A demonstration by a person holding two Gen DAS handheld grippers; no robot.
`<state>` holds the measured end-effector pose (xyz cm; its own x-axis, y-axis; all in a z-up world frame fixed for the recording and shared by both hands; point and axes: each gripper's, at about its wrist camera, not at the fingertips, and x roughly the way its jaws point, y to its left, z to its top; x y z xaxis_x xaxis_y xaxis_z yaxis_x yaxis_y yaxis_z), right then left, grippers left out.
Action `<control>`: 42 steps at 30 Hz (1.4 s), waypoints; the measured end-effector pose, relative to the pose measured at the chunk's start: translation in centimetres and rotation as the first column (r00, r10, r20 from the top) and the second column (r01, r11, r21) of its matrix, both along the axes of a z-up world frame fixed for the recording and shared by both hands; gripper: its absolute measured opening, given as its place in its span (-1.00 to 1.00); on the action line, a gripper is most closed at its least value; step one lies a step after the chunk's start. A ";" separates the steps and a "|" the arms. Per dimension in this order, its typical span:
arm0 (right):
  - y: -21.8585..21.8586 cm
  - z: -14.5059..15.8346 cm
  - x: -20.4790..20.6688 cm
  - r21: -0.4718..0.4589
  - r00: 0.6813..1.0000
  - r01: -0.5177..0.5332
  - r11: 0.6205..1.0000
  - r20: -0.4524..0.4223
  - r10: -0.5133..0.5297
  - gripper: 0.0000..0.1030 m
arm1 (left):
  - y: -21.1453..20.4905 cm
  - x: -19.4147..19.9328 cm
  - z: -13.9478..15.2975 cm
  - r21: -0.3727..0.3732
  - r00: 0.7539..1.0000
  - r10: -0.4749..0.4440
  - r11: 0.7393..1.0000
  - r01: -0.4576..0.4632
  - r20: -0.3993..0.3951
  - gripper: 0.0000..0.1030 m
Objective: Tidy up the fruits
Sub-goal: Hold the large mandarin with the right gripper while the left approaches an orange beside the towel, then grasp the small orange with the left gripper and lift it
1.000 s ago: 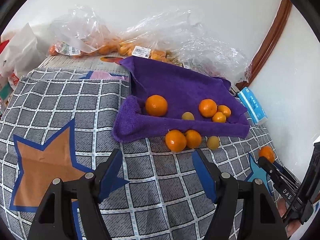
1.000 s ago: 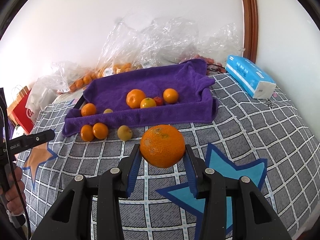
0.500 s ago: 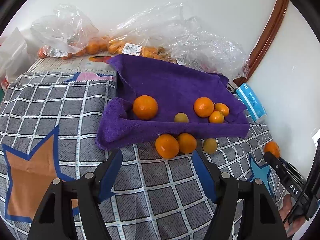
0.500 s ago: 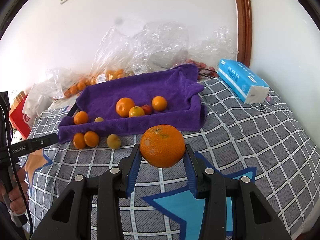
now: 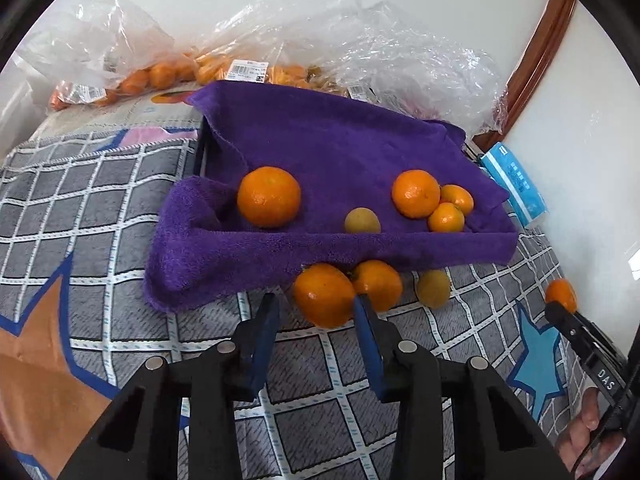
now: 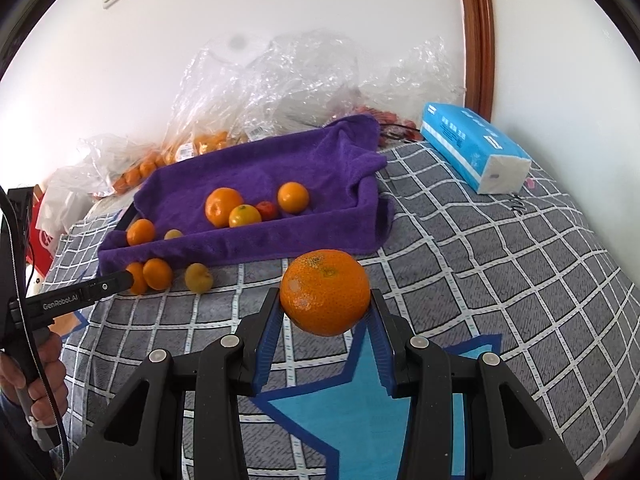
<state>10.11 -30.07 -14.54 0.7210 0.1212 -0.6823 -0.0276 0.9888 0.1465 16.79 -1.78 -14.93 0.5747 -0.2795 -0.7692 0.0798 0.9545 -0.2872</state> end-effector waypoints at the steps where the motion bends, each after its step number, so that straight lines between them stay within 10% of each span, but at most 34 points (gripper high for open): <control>1: -0.1 -0.2 0.2 0.002 1.000 0.001 1.000 -0.003 -0.001 -0.18 | -0.1 0.2 -0.1 -0.009 1.000 -0.004 1.000 0.004 -0.009 -0.29; 42: 4.0 2.0 0.0 -0.023 0.999 -0.049 0.999 0.008 0.050 -0.19 | 1.1 -3.8 1.5 -0.001 0.999 0.032 0.999 -0.032 0.028 -0.49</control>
